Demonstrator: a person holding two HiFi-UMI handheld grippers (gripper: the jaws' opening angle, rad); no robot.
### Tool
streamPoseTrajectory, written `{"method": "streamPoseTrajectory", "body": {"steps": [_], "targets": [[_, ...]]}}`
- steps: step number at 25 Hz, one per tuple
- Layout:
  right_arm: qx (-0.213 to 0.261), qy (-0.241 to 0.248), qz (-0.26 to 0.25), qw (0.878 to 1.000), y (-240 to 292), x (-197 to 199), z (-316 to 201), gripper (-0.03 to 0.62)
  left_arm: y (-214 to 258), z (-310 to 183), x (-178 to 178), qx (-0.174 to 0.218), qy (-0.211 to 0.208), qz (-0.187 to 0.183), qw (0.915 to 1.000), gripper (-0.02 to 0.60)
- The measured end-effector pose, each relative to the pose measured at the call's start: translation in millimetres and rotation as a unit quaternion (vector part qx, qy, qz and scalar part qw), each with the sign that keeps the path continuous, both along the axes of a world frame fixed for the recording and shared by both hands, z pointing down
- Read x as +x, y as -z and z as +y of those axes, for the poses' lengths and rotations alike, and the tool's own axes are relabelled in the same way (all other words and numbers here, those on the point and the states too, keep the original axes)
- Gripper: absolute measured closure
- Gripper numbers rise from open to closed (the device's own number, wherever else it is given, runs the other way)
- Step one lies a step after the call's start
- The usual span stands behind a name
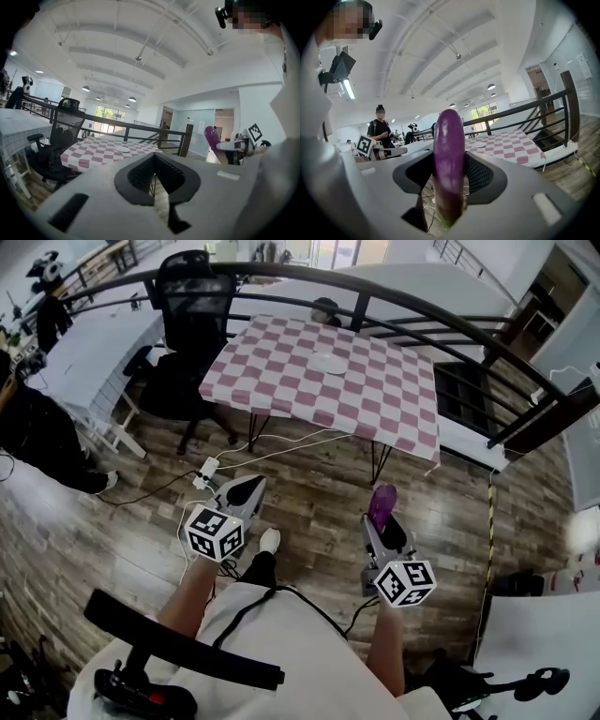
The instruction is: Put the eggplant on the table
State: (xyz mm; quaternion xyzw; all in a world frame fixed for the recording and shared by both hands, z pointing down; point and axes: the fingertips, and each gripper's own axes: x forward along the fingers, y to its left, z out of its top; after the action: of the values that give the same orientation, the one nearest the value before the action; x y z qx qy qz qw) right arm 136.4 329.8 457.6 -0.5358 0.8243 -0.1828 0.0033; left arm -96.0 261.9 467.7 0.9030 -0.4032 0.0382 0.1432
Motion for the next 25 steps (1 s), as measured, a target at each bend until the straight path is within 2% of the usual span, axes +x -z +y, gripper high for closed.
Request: {"method": "streamPoseTrajectory", "body": {"steps": [13, 21, 25], "targets": [[0.001, 0.008, 0.032, 0.999, 7, -19, -96, 0.378, 5, -105, 4, 0.000, -0.027, 0.009, 0.9996, 0.575], [0.004, -0.002, 0.023, 1.000, 22, -37, -150, 0.379, 14, -163, -11, 0.006, -0.042, 0.014, 0.9990, 0.575], [0.003, -0.015, -0.012, 1.000, 28, -42, -172, 0.379, 14, -187, -21, 0.003, -0.051, 0.021, 0.9985, 0.575]]}}
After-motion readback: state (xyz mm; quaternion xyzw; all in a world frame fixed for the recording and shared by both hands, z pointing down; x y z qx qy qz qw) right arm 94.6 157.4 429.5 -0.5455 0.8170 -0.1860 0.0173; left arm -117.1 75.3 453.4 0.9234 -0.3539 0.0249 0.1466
